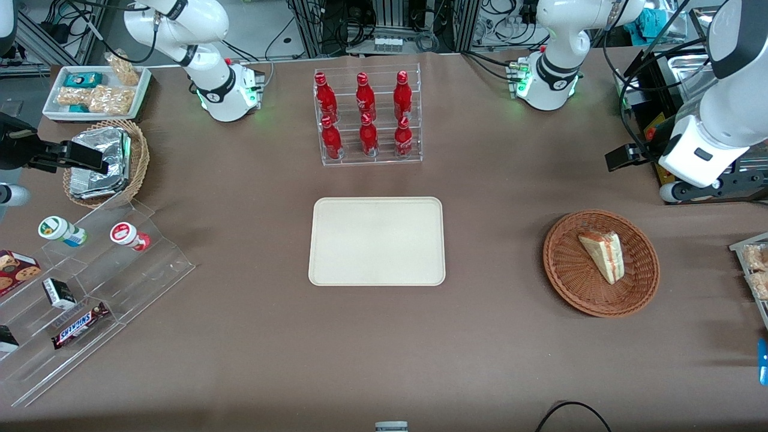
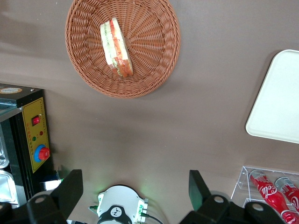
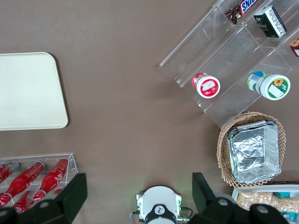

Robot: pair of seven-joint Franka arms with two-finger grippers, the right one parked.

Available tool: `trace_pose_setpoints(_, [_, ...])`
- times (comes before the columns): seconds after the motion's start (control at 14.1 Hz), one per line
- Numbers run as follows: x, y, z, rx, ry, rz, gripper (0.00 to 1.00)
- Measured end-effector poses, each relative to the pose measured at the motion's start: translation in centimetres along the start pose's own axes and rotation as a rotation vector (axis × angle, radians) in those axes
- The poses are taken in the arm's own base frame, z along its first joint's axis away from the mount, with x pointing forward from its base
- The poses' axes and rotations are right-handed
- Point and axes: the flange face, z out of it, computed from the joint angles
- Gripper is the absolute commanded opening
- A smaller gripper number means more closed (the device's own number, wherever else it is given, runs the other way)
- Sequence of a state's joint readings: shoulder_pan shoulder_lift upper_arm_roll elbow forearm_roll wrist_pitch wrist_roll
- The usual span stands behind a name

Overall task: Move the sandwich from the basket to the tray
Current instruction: 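Move the left gripper over the sandwich in the wicker basket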

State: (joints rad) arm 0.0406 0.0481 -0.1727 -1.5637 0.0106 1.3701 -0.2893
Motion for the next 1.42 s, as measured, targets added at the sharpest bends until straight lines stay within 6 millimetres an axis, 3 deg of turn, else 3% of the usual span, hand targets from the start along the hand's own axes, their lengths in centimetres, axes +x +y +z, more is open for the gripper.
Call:
trace_pose_setpoints(0.85, [0.6,0.1,0.9,0.003,-0.025,-0.004,1.0])
trace_pose_setpoints(1.21, [1.9,0.1,4.6,0.026,-0.095,-0.077,1.0])
trace_pose_setpoints(1.42, [4.2,-1.9,9.3,0.021,-0.072,-0.125,1.0])
